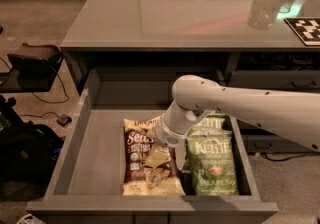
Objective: Pick brown chip bag from top drawer and place on counter
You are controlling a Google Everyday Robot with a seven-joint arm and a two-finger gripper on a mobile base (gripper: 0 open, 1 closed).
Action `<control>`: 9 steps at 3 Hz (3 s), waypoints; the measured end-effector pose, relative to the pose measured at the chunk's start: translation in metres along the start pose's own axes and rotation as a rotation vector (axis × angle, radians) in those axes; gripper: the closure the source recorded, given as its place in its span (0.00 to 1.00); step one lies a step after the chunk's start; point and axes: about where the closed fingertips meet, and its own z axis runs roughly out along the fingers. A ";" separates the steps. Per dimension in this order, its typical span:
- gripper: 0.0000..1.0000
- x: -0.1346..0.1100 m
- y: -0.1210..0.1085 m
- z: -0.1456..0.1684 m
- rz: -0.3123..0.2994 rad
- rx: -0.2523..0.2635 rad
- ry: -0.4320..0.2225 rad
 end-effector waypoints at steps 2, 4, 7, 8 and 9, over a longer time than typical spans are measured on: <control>1.00 0.000 0.000 0.000 0.000 0.000 0.000; 1.00 -0.004 0.001 -0.008 0.000 0.000 0.000; 1.00 -0.022 0.019 -0.029 -0.041 0.064 0.013; 1.00 -0.047 0.081 -0.046 -0.108 0.169 0.014; 0.81 -0.066 0.101 -0.062 -0.157 0.221 0.041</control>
Offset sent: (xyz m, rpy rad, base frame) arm 0.0000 0.0000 0.0000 0.0000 0.0000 0.0000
